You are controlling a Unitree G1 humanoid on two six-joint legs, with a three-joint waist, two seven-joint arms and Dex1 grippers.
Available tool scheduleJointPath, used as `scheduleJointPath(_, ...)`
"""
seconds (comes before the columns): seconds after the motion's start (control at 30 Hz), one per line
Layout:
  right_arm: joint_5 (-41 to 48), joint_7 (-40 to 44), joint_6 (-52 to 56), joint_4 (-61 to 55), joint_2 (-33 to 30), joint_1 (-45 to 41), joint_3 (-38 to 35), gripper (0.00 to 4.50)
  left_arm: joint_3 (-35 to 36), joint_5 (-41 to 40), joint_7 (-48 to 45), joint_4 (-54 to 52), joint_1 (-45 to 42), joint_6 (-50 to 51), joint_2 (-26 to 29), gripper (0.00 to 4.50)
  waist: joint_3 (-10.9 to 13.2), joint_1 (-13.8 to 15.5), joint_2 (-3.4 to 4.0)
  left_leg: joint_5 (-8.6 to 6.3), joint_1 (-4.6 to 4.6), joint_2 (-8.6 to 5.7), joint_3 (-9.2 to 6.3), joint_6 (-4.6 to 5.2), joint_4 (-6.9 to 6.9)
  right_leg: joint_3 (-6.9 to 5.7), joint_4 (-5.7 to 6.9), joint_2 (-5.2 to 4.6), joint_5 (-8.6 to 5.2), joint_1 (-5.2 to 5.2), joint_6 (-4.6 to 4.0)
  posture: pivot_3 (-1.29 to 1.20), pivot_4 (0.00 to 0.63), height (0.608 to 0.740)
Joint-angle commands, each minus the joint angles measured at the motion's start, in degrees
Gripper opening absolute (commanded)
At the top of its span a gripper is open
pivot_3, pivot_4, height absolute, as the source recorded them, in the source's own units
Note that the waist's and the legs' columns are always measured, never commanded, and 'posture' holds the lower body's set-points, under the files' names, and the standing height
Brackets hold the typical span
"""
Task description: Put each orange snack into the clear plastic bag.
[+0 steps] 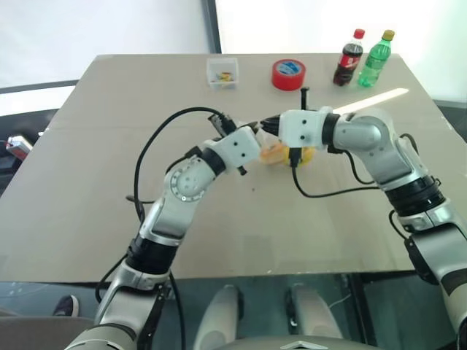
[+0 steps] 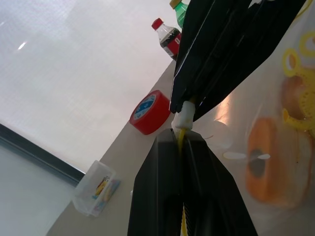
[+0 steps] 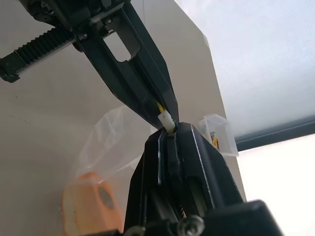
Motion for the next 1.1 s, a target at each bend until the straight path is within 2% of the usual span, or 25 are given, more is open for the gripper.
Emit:
scheduleJointPath(0.03,1.0,0.1,2.0,-1.6,-2.2,0.6,-3.8,0.02,1.7,0.4,1.0,-0.8,0.6,0.6,0.5,0.0,0.0,0.0,0.0,0.0,0.0,0.0,0.0,0.0,0.0,0.0,0.0,0.0,0.0,0.0,0.0,0.0,0.15,0.74)
scheduleJointPath(0.1,1.5,0.4,2.3,-2.2,-2.0,0.8,-3.5,0.02,1.4,-0.3,0.5,-1.1,0.7,-0.2,0.3,0.0,0.0,0.0,0.0,0.0,0.0,0.0,0.0,0.0,0.0,0.0,0.0,0.0,0.0,0.0,0.0,0.0,0.15,0.74)
scheduleJointPath(0.13,1.9,0.6,2.4,-2.5,-1.8,0.9,-3.3,0.3,1.1,-0.5,0.3,-1.1,0.6,-0.5,0.2,0.0,0.0,0.0,0.0,0.0,0.0,0.0,0.01,0.0,0.0,0.01,0.0,0.0,0.0,0.0,0.0,0.0,0.15,0.74)
scheduleJointPath(0.27,2.9,1.2,3.3,-3.5,-1.4,1.4,-3.0,1.88,0.8,-0.2,0.3,-1.1,0.2,-0.3,-0.2,0.0,0.0,0.0,0.0,0.0,0.0,0.0,0.0,0.0,0.0,0.0,0.0,0.0,0.0,0.0,0.0,0.0,0.15,0.74)
scheduleJointPath(0.3,2.9,1.2,3.6,-3.7,-1.2,1.6,-3.0,2.42,0.9,-0.2,0.4,-1.1,0.2,-0.2,-0.3,0.0,0.0,0.0,0.0,0.0,0.0,0.0,0.01,0.01,0.0,0.01,0.0,0.0,0.0,0.0,0.0,0.0,0.15,0.74)
scheduleJointPath(1.03,-2.0,-1.4,-2.8,-0.4,3.4,-1.4,-0.7,2.42,0.9,-0.2,0.1,-1.8,0.4,0.5,-0.5,0.0,0.0,0.0,0.0,0.01,0.01,0.0,0.0,-0.01,0.01,0.0,0.01,0.0,0.0,0.0,0.0,0.0,0.15,0.74)
scheduleJointPath(1.1,-2.0,-1.4,-2.8,-0.2,3.5,-1.4,-0.8,1.9,0.9,-0.2,0.1,-1.8,0.5,0.5,-0.5,0.0,0.0,0.0,0.0,0.01,0.01,0.0,0.0,-0.01,0.0,0.0,0.01,0.0,0.0,0.0,0.0,0.0,0.15,0.74)
